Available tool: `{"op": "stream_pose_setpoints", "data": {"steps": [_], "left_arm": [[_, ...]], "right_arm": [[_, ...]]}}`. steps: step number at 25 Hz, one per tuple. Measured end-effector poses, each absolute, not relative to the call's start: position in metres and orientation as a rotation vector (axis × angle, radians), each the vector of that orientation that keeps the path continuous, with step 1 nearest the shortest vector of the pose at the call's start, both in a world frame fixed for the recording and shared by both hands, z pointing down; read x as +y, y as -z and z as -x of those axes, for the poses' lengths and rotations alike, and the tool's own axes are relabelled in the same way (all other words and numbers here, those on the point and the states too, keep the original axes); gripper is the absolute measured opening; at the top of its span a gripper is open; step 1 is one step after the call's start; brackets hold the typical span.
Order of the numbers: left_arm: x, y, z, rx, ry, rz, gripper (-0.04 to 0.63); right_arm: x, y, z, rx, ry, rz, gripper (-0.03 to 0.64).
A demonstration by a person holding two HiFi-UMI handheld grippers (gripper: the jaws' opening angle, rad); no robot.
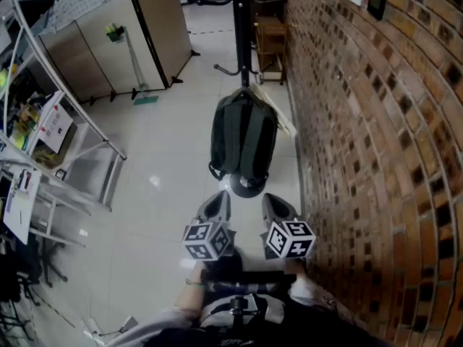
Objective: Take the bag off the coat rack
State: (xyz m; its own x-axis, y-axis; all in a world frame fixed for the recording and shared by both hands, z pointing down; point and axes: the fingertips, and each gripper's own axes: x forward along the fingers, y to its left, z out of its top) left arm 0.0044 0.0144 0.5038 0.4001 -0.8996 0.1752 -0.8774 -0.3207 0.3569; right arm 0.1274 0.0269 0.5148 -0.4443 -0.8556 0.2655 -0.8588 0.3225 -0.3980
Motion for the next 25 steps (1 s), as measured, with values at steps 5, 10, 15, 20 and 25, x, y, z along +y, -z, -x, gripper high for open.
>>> {"op": "stream_pose_setpoints", "data": {"steps": [5,10,15,20,25], "left_arm": [[-0.024,-0.502,0.013,-1.512,0.070,-2.275,0.008],[-0.080,-0.488,0.036,-1.477,0.073,-2.328,0.008],[-0.131,-0.478,0.065,-1.427,0.078,-2.368,0.008],[-0.167,-0.481,0.077,-1.346,0.061,-2.410,0.008],[-0.183,-0.489,0.077,-1.247,0.086,-2.399,0.008]], "right_arm": [[-0.012,-0.513,-0.114,-2.532,-0.756,-1.682,0.012],[-0.061,-0.506,-0.099,-2.493,-0.772,-1.769,0.011],[-0.110,-0.494,-0.078,-2.494,-0.763,-1.829,0.012],[-0.147,-0.492,-0.075,-2.393,-0.670,-1.929,0.012],[-0.162,-0.495,-0.079,-2.320,-0.664,-1.969,0.012]]}}
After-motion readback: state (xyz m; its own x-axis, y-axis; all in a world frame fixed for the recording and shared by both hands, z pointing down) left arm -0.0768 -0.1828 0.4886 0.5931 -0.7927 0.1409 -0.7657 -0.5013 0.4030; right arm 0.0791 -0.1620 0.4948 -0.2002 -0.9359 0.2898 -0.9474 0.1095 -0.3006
